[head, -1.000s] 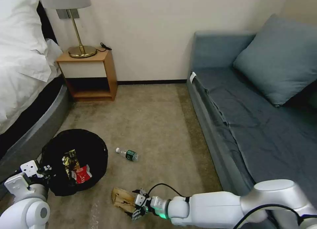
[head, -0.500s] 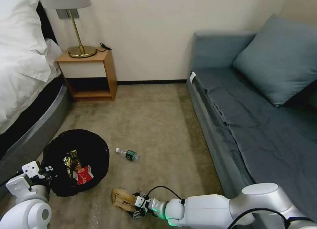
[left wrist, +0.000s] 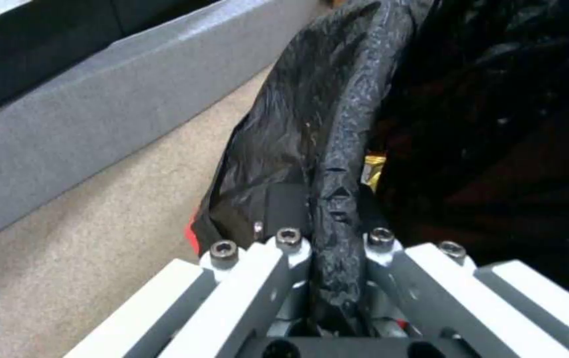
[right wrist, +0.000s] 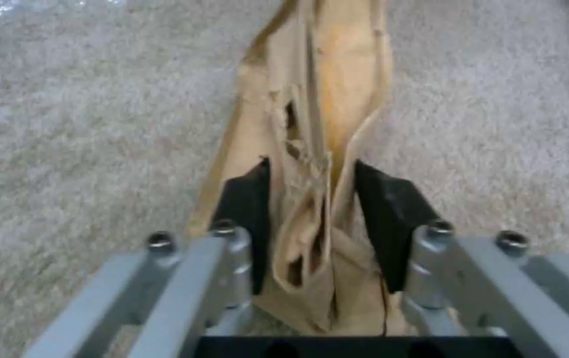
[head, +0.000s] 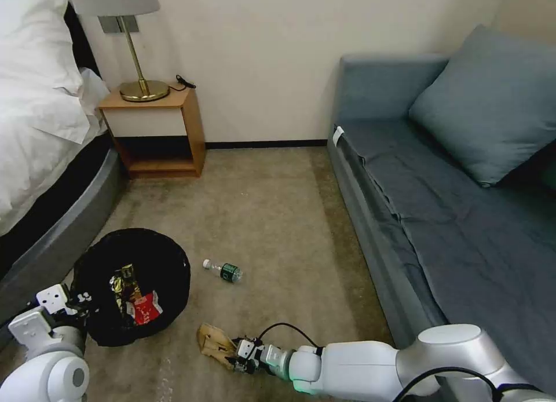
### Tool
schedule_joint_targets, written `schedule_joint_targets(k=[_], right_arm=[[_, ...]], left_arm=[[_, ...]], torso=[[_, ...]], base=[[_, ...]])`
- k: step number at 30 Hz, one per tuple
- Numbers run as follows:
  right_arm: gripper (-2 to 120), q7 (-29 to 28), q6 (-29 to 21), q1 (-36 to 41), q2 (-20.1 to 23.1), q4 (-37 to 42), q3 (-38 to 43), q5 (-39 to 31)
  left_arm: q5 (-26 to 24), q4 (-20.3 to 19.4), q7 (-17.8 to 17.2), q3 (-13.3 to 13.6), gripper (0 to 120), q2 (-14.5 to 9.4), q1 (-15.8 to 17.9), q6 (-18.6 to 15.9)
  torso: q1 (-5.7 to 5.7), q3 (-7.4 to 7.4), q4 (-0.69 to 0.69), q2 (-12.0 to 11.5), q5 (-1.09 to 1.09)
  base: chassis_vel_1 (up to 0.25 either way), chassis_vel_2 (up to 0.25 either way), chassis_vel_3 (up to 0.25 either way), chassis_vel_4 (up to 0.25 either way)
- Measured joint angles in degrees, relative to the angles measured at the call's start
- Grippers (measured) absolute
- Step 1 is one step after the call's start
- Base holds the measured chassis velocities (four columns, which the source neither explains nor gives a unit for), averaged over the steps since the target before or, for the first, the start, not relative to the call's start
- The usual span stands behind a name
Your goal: Pick up the trash bin, then pick up the garbage on the floor and place it into the trash bin.
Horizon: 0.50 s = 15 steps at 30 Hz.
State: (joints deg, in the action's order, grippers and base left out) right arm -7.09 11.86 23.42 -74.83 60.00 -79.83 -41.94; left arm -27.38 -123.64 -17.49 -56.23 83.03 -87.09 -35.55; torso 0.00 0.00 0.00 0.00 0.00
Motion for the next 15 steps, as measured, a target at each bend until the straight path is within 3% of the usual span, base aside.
schedule_joint_targets(k=[3,5,8,12,15], right_arm=[[16,-0.01,0.11,0.08,0.46,0.53,0.7,0.15],[14,-0.03,0.12,0.08,0.61,0.72,0.85,0.16],[1,-0.28,0.11,0.08,1.06,1.1,1.28,0.24],[0,-0.8,0.1,0.1,1.75,2.23,2.29,0.37],[0,-2.32,-0.31,-2.02,7.05,7.54,6.33,0.46]], left_arm=[[0.0,0.22,0.0,0.2,2,-0.14,0.34,0.0],[0.0,0.28,0.0,0.25,2,-0.15,0.4,0.0],[0.0,0.43,0.0,0.39,2,-0.14,0.56,-0.03],[0.02,0.59,0.0,0.41,2,-0.15,0.62,-0.06],[0.05,0.94,-0.01,0.3,2,-0.49,0.81,-0.18]], torso=[[0.0,0.0,0.0,0.0,0.0],[0.0,0.0,0.0,0.0,0.0],[0.0,0.0,0.0,0.0,0.0],[0.0,0.0,0.0,0.0,0.0],[0.0,0.0,0.01,0.0,0.02]], base=[[0.0,0.0,0.0,0.0],[0.0,0.0,0.0,0.0],[0.0,0.0,0.0,0.0],[0.0,0.0,0.0,0.0],[0.0,0.0,0.0,0.0]])
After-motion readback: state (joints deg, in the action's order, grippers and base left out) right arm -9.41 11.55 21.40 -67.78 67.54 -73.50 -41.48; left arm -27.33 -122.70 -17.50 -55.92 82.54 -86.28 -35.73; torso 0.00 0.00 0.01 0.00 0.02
